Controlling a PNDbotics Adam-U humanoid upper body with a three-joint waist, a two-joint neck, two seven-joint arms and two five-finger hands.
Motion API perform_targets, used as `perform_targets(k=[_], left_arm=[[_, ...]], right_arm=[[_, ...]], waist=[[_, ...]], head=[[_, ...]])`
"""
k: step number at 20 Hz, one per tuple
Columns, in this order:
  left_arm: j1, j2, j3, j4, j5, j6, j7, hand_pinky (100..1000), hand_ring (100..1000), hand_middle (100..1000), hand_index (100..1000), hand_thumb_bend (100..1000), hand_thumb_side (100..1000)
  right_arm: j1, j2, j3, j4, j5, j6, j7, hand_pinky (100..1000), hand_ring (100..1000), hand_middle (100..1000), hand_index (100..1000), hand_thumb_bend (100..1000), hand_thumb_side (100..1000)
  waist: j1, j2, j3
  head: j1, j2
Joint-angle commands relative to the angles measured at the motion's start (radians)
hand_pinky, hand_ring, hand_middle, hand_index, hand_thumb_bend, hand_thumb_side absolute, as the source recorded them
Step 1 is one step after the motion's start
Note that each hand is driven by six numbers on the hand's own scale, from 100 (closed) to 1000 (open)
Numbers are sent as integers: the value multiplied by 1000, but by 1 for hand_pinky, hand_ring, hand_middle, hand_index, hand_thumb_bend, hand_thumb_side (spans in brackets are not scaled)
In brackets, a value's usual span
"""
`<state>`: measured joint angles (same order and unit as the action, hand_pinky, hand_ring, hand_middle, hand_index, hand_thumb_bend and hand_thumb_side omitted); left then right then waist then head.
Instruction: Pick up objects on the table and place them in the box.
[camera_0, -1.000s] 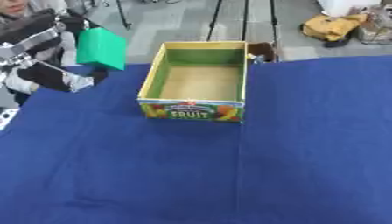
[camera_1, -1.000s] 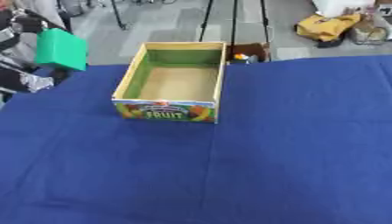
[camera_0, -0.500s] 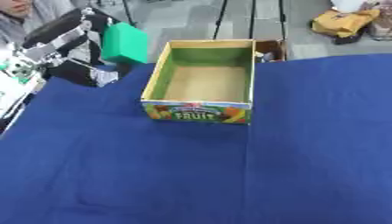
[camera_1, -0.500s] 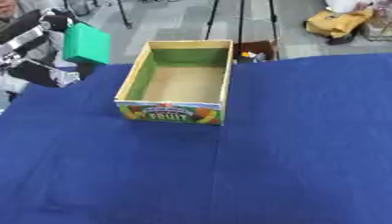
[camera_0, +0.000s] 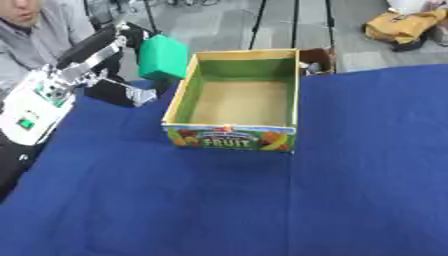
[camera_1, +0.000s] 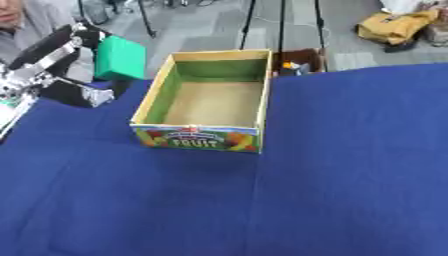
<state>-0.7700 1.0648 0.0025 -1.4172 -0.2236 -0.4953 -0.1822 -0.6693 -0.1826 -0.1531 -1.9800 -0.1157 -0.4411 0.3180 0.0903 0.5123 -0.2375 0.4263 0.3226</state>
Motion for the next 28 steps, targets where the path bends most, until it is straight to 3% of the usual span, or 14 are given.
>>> perform_targets(k=[1,16,28], left_arm=[[-33,24,5,7,0,-32,14,420,447,416,638,100,378],[-125,1,5,142,-58,-120,75,411,444,410,632,100,380],[-117,12,39,290,-180,-214,204,394,452,419,619,100,373]], right_arm=[[-16,-26,-1,-20,-9,-4,12,895,947,450,854,100,600],[-48,-15,10,-13,-27,-20,52,899,955,437,856,114,613],[-81,-13,23,0,-61,-48,81,897,954,434,854,129,630]], waist=[[0,-14,-5],[12,38,-99],[15,76,-158]], head=[[18,-26],[90,-99],[132,-149]])
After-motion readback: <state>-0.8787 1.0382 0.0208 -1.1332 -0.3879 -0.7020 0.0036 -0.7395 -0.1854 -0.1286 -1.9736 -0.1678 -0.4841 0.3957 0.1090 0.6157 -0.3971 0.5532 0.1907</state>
